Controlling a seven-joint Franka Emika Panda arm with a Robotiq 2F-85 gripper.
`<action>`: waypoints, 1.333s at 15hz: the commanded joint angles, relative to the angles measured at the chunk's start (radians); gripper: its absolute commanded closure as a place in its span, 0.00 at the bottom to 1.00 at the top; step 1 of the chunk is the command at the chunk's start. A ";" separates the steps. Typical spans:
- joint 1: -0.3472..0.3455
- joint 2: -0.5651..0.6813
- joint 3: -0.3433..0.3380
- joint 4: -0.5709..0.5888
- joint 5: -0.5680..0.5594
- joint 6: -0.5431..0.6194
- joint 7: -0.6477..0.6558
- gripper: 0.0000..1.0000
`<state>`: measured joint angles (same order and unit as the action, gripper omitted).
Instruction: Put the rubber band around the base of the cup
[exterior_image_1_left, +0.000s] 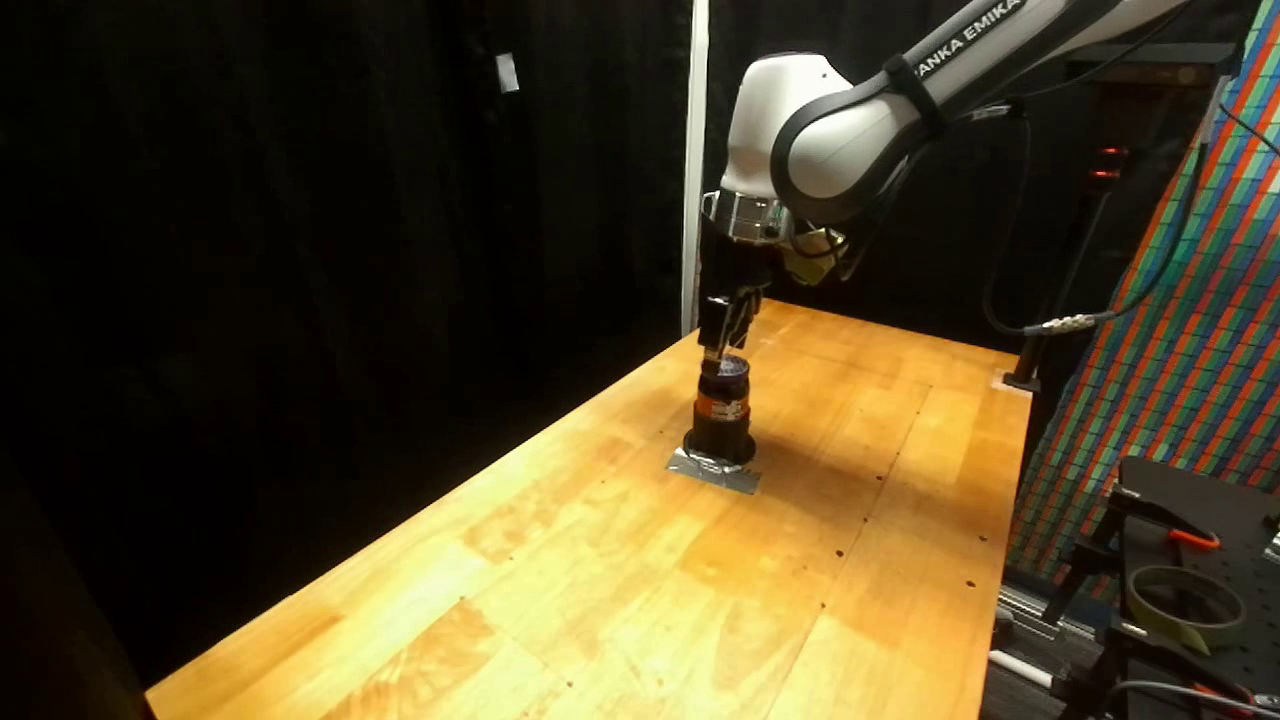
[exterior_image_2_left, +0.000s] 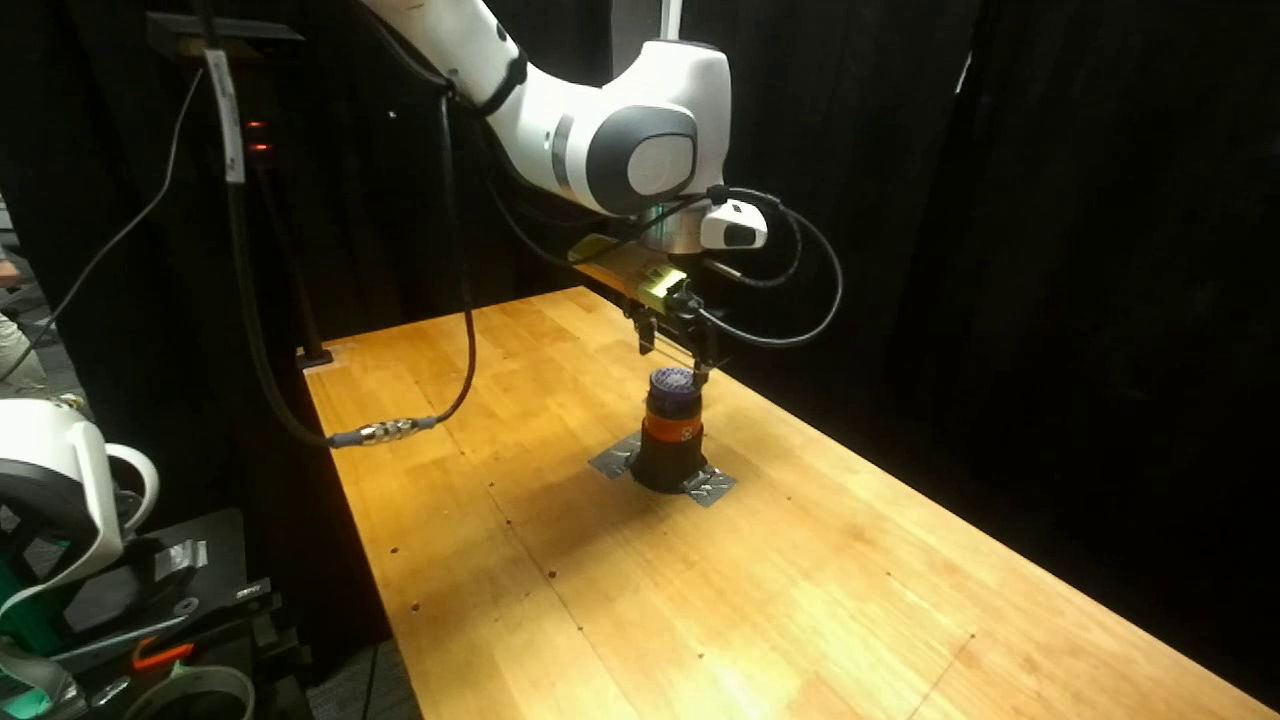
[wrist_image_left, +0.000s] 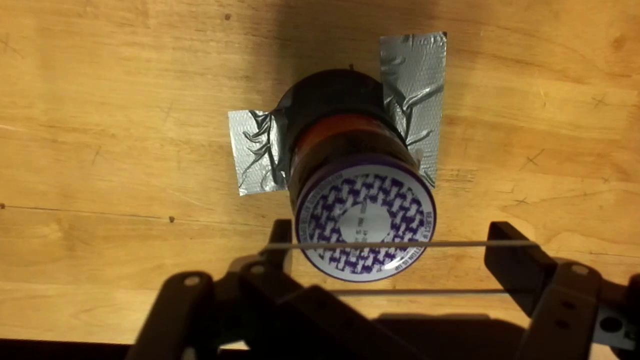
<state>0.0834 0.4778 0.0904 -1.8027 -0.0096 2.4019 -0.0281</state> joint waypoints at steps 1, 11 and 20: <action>0.024 0.070 -0.018 0.078 -0.016 0.008 0.040 0.00; 0.057 0.193 -0.058 0.197 -0.046 -0.035 0.103 0.00; 0.075 0.203 -0.087 0.230 -0.068 -0.037 0.170 0.00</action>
<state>0.1405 0.6530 0.0272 -1.6161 -0.0544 2.3612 0.1025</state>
